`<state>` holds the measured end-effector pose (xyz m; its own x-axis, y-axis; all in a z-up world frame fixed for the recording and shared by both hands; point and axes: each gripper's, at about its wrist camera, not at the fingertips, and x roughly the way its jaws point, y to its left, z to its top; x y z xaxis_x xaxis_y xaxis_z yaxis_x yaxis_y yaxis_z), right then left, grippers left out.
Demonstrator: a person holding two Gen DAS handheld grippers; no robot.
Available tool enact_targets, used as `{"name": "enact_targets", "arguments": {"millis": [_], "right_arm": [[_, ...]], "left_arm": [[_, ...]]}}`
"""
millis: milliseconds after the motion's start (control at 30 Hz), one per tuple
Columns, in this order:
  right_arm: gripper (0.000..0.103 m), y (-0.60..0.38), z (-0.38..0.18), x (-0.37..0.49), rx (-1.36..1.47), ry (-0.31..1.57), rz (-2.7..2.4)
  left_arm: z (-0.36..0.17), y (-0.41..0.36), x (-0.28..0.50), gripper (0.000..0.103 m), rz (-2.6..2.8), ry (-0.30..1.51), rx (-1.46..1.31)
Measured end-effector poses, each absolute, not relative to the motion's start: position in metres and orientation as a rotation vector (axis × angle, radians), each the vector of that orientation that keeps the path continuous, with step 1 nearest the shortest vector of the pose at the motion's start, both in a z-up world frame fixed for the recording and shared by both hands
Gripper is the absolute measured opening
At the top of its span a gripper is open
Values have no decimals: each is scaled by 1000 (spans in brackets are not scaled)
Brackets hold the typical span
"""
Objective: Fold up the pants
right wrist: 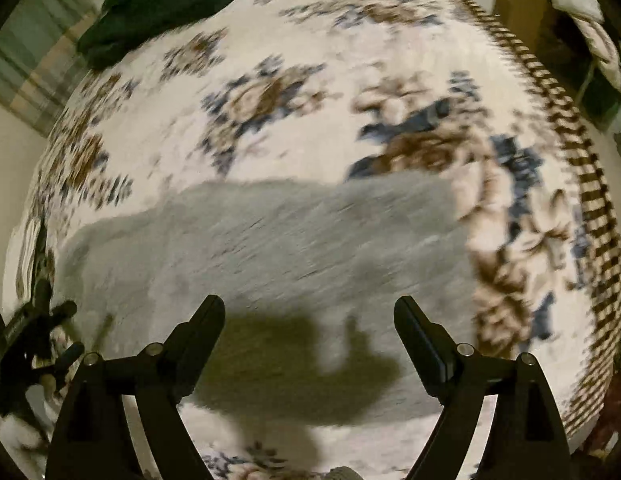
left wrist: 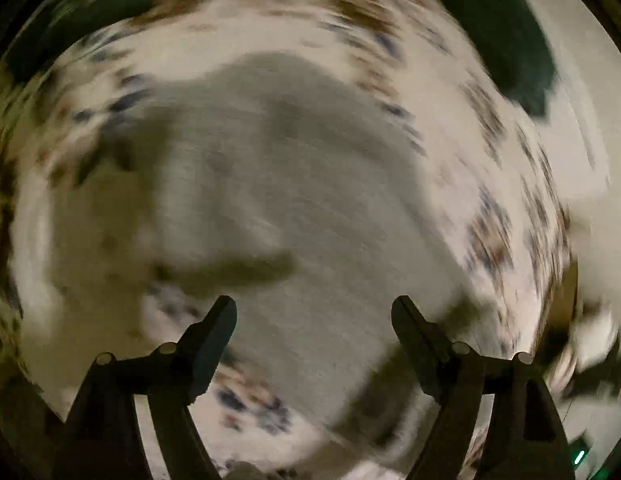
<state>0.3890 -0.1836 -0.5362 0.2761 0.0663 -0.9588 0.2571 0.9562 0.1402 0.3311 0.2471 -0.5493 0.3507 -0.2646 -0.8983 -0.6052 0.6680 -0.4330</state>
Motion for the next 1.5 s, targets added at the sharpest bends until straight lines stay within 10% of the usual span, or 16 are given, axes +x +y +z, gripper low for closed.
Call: {"name": "enact_targets", "arguments": {"millis": [467, 533, 567, 1133, 1500], "right_arm": [[89, -110, -596, 412, 278, 1384, -68], [89, -112, -598, 415, 292, 1386, -77], [89, -114, -598, 416, 300, 1385, -80], [89, -197, -547, 383, 447, 1264, -142], [89, -316, -552, 307, 573, 1238, -294]], "left_arm": [[-631, 343, 368, 79, 336, 1186, -1053], [-628, 343, 373, 55, 308, 1156, -1039], [-623, 342, 374, 20, 278, 1131, -1025], [-407, 122, 370, 15, -261, 894, -460], [-451, -112, 323, 16, -524, 1077, -79]]}}
